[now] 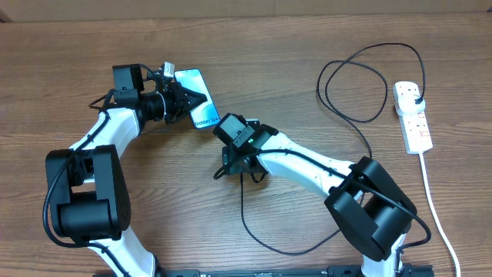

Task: Plug charger to phone and switch on socket
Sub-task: 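Close the right gripper on the cable just below the USB-C plug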

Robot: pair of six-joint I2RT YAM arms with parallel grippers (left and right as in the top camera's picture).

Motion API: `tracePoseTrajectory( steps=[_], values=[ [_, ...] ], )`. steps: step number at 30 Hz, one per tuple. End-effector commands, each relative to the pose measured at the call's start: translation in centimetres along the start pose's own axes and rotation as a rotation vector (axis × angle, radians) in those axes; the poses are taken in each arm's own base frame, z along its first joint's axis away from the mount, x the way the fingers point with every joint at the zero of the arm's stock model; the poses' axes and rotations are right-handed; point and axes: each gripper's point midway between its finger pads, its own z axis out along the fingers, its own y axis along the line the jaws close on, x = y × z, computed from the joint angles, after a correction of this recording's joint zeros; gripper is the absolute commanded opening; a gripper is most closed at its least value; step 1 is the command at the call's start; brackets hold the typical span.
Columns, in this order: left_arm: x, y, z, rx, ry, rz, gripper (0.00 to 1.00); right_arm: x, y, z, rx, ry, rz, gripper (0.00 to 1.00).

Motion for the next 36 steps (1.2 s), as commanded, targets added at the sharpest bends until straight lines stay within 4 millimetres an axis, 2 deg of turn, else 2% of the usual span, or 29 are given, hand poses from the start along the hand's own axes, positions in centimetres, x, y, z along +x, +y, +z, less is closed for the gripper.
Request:
tracePoseTrajectory(
  steps=[1,7,12,19,21,27,32,36],
  values=[
    [0.1,-0.8,-0.2,0.023,0.003,0.011,0.04,-0.1,1.1,-1.4,-0.054,-0.011,-0.014,0.78],
    [0.1,-0.8,-0.2,0.023,0.003,0.012,0.04,0.7,1.6,-1.2,-0.050,-0.009,-0.039,0.51],
    [0.1,-0.8,-0.2,0.023,0.003,0.012,0.04,0.5,0.8,-0.9,-0.007,-0.038,-0.042,0.44],
    [0.1,-0.8,-0.2,0.023,0.003,0.012,0.04,1.4,0.0,0.4,-0.002,-0.031,-0.042,0.31],
    [0.1,-0.8,-0.2,0.023,0.003,0.011,0.04,1.5,-0.1,0.5,0.001,-0.026,-0.042,0.30],
    [0.1,-0.8,-0.2,0.023,0.003,0.012,0.04,1.6,-0.1,0.5,0.002,-0.025,-0.042,0.15],
    [0.1,-0.8,-0.2,0.023,0.003,0.011,0.04,1.6,0.0,0.5,-0.004,-0.022,-0.043,0.12],
    [0.1,-0.8,-0.2,0.023,0.003,0.012,0.04,1.6,0.0,0.5,-0.006,-0.023,-0.042,0.04]
  ],
)
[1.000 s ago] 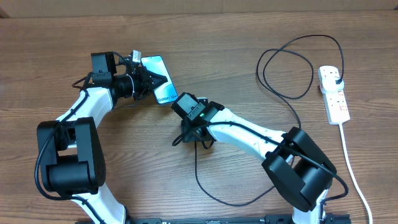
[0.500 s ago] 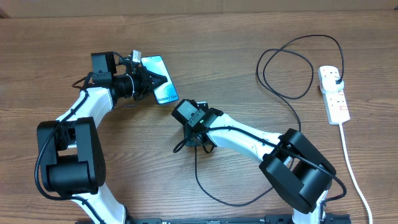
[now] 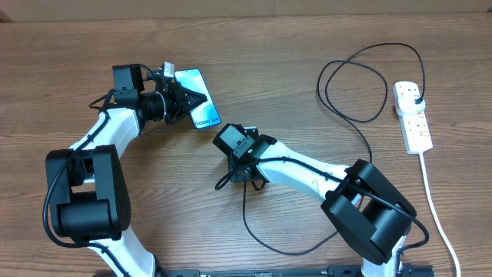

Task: Plug charger to phone and switch on socket
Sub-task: 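Close the right gripper on the cable just below the USB-C plug, then lift the held cable plug up toward the phone with the right gripper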

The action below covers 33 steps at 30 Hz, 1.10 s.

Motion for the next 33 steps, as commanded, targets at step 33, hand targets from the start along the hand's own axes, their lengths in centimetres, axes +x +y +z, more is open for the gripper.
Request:
tracePoseTrajectory(
  steps=[33],
  values=[
    [2.6,-6.5,-1.4,0.348,0.172,0.072,0.04,-0.3,8.1,-9.6,-0.670,-0.278,-0.130,0.04]
  ],
)
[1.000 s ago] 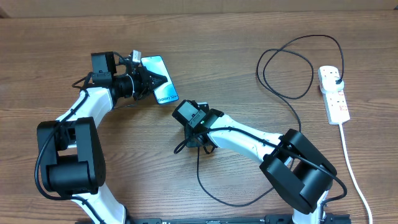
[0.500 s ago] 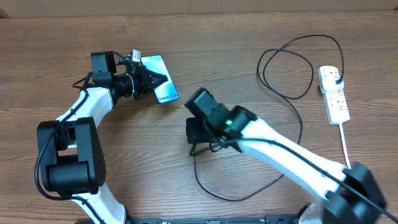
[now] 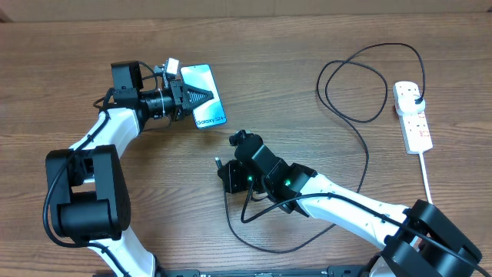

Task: Plug charger to phone and switch on socket
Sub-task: 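Lift the held cable plug up toward the phone with the right gripper, then align the plug under the phone's bottom port, lowering phone with left gripper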

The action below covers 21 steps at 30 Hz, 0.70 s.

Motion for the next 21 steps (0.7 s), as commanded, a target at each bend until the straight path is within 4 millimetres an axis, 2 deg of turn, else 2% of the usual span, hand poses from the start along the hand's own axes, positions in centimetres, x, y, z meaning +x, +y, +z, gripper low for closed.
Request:
tracePoseTrajectory(
  steps=[1,4,8,14,21],
  values=[
    [1.0,-2.1,-0.1,0.097,0.059,0.047,0.04,-0.7,2.1,-0.3,-0.095,-0.012,-0.099,0.04],
    [1.1,-2.2,-0.1,0.100,0.060,0.057,0.04,-0.9,2.7,-0.4,-0.123,-0.020,-0.173,0.04],
    [1.0,-2.2,-0.1,0.102,0.057,0.096,0.04,-1.7,2.4,-0.4,-0.104,-0.055,-0.222,0.04],
    [1.0,-2.2,-0.1,0.104,0.053,0.184,0.04,-4.5,0.6,-0.7,-0.008,-0.173,-0.222,0.04],
    [1.0,-2.2,-0.1,0.104,0.053,0.183,0.04,-5.7,-0.5,-1.0,0.071,-0.234,-0.245,0.04]
  ],
)
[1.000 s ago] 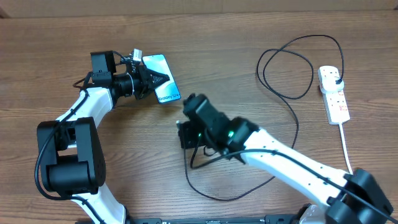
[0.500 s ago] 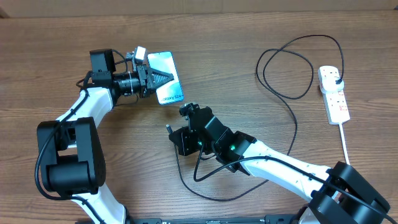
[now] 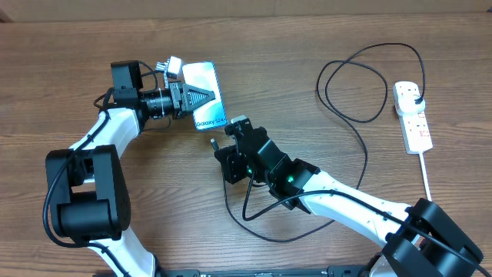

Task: Plug charger to phone and switch on socket
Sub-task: 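Align the plug under the phone's bottom port, lowering phone with left gripper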

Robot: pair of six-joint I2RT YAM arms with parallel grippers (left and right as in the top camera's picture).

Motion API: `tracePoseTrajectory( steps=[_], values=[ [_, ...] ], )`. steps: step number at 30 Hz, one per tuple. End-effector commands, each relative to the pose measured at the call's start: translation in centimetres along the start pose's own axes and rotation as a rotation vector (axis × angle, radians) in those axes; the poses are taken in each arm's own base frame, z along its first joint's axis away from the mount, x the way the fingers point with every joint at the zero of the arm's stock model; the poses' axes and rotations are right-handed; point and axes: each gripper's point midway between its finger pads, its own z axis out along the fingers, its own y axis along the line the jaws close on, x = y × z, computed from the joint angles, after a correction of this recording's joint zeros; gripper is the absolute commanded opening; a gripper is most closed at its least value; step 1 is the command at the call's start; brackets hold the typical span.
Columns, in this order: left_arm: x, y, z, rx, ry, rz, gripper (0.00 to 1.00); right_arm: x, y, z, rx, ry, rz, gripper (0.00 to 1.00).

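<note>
The phone (image 3: pixel 207 91), its screen lit and reading "Galaxy", is held just above the table at the upper left, with my left gripper (image 3: pixel 194 98) shut on its left edge. Just below the phone's lower end, my right gripper (image 3: pixel 224 154) is shut on the charger plug (image 3: pixel 217 142), whose tip points up towards the phone with a small gap between them. The black charger cable (image 3: pixel 361 146) runs from the gripper, loops under the right arm and goes up to the white socket strip (image 3: pixel 413 117) at the right edge, where its adapter is plugged in.
A white mains lead (image 3: pixel 434 208) runs from the socket strip down the right side. The black cable forms a wide loop (image 3: pixel 350 81) at the upper right and a slack loop (image 3: pixel 246 219) beneath my right arm. The wooden table (image 3: pixel 92 46) carries nothing else.
My right gripper with the plug has moved up and now sits just below the phone's lower end. The phone in the left gripper has shifted slightly and is a little more upright.
My left gripper held the phone throughout. My right gripper with the cable end was at first just below the phone. Then it was lower on the table with the arm stretched differently and the phone turned. Now the plug is back near the phone's lower end.
</note>
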Motion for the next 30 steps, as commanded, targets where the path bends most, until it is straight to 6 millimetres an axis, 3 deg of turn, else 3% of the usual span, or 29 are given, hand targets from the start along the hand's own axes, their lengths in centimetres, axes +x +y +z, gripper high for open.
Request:
tracePoseTrajectory(
  steps=[1,9,18,30],
  values=[
    [0.3,-1.2,0.0,0.044,0.019,0.055,0.04,-1.7,-0.5,-0.2,0.044,-0.067,-0.023,0.04],
    [0.3,-1.2,0.0,0.044,0.020,0.018,0.04,-3.1,0.3,-0.3,0.011,-0.125,-0.028,0.04],
    [1.4,-3.2,-0.3,0.157,0.081,0.009,0.04,-2.8,0.2,-0.2,0.013,-0.113,-0.028,0.04],
    [1.3,-3.1,-0.3,0.156,0.080,0.010,0.04,-2.3,0.7,-0.1,-0.009,-0.094,-0.035,0.04]
  ],
)
